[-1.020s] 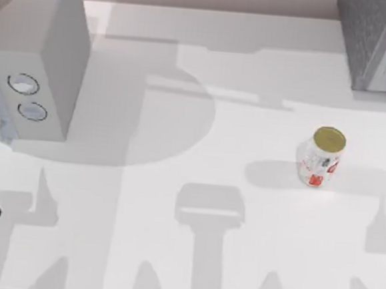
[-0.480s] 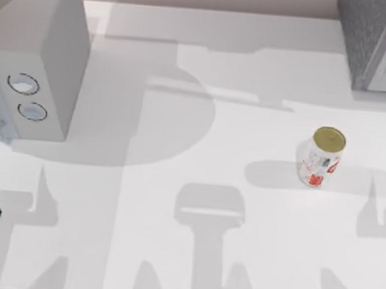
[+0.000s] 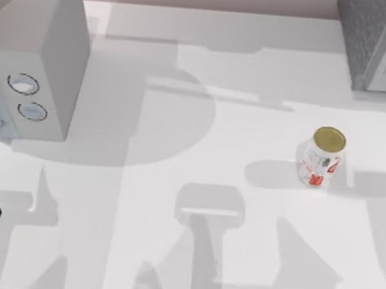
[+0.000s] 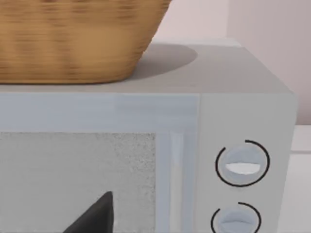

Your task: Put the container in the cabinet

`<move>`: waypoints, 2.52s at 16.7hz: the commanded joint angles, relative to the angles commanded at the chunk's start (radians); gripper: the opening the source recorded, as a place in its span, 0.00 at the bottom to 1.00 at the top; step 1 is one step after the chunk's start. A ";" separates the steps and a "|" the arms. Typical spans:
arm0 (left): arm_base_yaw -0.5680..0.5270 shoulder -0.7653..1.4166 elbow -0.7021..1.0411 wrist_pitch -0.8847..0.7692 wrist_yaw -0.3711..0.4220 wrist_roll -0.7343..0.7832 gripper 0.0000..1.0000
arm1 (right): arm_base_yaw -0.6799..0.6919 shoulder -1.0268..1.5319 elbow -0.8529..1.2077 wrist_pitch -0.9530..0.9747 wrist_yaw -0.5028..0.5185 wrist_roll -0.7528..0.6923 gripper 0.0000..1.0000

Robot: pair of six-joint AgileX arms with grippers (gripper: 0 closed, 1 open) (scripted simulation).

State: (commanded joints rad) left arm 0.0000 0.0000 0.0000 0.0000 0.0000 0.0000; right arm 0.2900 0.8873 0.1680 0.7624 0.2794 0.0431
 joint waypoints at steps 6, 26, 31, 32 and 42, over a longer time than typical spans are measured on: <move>0.000 0.000 0.000 0.000 0.000 0.000 1.00 | 0.174 0.604 0.082 0.469 0.190 0.026 1.00; 0.000 0.000 0.000 0.000 0.000 0.000 1.00 | 0.485 1.569 0.303 1.048 0.496 0.089 1.00; 0.000 0.000 0.000 0.000 0.000 0.000 1.00 | 0.418 1.533 0.329 1.026 0.463 0.057 1.00; 0.000 0.000 0.000 0.000 0.000 0.000 1.00 | 0.403 1.526 0.333 1.017 0.448 0.053 1.00; 0.000 0.000 0.000 0.000 0.000 0.000 1.00 | 0.269 1.469 0.370 0.935 0.313 0.033 1.00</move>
State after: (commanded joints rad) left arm 0.0000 0.0000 0.0000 0.0000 0.0000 0.0000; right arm 0.5591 2.3558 0.5382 1.6977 0.5926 0.0760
